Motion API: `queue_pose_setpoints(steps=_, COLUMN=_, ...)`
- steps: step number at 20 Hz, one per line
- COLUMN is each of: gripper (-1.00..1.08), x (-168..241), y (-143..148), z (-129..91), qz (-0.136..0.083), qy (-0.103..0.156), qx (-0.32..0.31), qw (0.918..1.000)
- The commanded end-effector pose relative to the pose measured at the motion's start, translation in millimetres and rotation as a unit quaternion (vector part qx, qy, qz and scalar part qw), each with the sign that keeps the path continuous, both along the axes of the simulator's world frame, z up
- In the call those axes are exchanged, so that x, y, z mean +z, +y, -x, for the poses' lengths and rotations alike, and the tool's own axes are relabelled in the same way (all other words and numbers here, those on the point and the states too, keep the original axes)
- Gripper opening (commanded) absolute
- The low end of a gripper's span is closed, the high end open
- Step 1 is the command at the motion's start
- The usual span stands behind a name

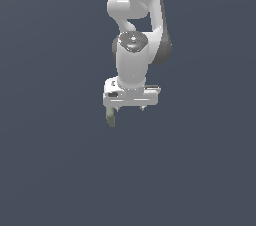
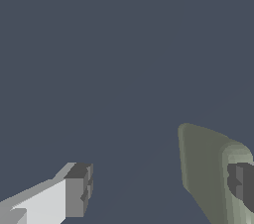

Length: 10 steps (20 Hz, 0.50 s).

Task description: Pick up the object and move it to a goal position.

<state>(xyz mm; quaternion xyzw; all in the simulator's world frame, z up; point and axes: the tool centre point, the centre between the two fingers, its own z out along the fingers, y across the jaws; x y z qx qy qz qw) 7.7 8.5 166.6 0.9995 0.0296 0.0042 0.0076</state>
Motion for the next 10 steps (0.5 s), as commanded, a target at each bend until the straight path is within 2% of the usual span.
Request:
queue_pose_setpoints(steps=1, gripper=1.0, x=0, y=0, z=0, qz=0.0, qy=0.0, qx=0.0, qw=1.0)
queue_pose_setpoints(steps=10, gripper=1.0, x=20, y=-32, z=-7, qz=0.006, qy=-0.023, qx=-0.017, qw=0.9996)
